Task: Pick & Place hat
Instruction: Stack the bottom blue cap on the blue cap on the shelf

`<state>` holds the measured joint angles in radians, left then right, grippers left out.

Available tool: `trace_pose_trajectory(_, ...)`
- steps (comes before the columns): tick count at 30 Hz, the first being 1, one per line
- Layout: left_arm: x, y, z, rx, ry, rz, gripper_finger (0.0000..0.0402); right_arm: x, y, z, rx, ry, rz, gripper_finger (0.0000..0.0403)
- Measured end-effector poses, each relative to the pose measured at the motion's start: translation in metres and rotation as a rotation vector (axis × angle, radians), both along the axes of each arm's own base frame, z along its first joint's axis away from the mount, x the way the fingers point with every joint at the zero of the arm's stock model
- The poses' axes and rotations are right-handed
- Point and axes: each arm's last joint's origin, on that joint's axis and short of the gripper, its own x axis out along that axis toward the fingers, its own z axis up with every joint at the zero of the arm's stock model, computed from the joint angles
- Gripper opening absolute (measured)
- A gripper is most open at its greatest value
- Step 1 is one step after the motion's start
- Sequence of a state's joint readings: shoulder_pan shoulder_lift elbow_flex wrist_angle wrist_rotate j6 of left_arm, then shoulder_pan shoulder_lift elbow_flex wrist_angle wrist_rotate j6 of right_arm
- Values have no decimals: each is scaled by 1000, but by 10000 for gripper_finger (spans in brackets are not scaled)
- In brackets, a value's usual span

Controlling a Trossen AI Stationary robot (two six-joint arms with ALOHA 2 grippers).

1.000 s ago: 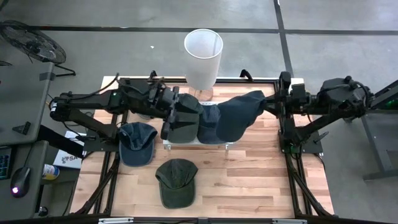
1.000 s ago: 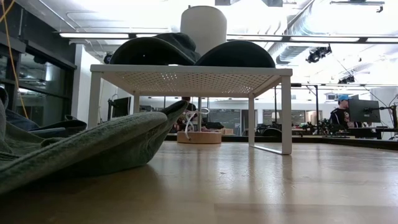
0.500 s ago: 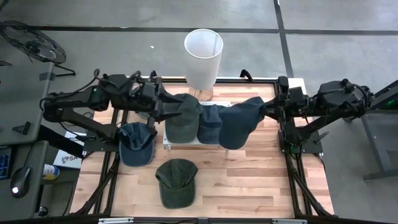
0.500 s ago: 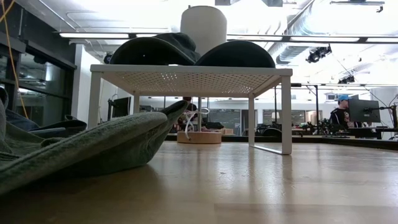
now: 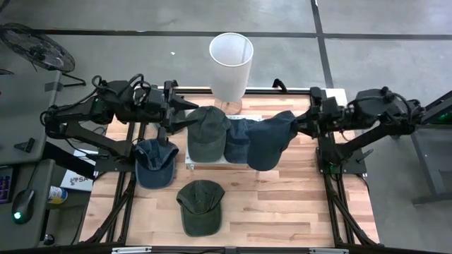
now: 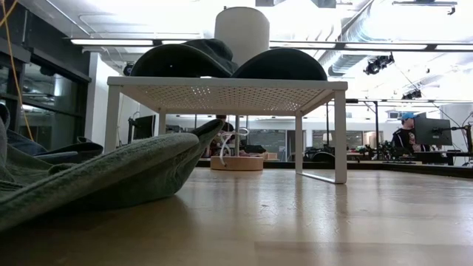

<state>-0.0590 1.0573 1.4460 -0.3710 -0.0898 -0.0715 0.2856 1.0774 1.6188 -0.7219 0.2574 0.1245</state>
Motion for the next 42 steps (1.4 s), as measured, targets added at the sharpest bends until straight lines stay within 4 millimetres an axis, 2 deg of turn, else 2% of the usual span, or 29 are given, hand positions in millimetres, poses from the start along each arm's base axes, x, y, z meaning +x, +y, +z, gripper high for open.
trace_pose_trajectory(12, 0, 0, 0, -5, -2, 0, 195, 57, -17, -25, 47, 147, -15, 14)
trace_pose_trajectory(16, 0, -1, 0, -10, -3, -20, 195, 69, -22, -31, 77, 179, -23, 14)
trace_pose_trajectory(23, 0, -2, 0, -10, -2, -54, 195, 78, -25, -36, 84, 201, -47, 14)
trace_pose_trajectory(42, 0, -2, 1, 23, -15, -54, 195, 78, -26, -39, 166, 228, -68, 14)
